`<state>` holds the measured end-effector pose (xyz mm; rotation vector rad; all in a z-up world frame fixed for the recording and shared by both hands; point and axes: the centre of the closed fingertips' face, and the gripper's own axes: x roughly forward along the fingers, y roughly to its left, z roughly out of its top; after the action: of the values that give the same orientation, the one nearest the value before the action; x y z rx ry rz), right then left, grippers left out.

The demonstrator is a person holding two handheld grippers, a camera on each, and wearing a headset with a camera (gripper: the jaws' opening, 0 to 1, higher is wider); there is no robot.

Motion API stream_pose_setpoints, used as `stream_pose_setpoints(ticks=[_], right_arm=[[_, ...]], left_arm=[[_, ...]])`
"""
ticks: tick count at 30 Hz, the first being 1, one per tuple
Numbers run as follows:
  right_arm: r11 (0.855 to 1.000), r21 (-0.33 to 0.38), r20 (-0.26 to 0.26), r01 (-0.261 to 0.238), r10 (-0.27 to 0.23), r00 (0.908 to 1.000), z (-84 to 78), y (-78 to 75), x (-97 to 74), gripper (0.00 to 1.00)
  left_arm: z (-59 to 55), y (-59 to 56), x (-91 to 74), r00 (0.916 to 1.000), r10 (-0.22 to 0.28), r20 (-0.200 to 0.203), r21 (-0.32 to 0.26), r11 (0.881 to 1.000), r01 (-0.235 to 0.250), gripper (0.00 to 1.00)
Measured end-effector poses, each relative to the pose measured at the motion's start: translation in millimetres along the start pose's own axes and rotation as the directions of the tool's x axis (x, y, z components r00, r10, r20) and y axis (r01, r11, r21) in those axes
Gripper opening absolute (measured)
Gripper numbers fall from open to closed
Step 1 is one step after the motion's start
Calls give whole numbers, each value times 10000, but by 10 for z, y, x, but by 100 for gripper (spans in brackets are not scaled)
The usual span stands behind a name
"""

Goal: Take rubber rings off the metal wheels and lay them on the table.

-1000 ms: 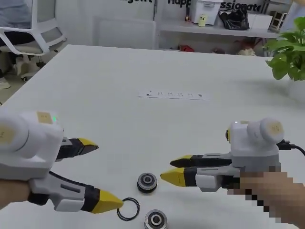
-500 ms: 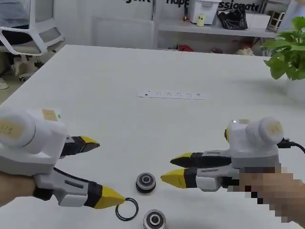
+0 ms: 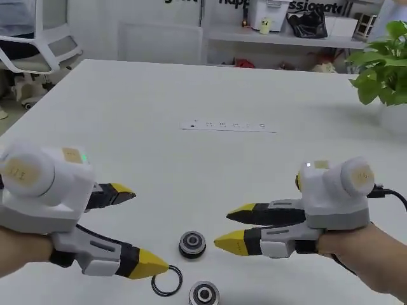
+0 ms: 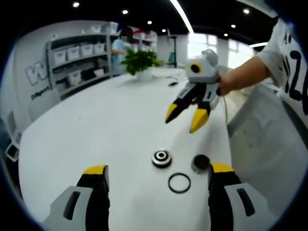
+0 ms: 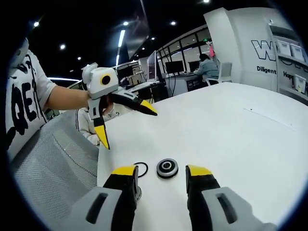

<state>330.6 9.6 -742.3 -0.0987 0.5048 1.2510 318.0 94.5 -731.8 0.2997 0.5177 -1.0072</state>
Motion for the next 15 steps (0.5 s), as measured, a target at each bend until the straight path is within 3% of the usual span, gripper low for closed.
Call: stream_pose_setpoints(ticks=[15], right_arm=[[9974, -703, -404, 135, -163, 9991, -101, -34, 33, 37]], left_arm=[[1, 29, 63, 10000, -22, -26, 12, 10000, 22, 85]])
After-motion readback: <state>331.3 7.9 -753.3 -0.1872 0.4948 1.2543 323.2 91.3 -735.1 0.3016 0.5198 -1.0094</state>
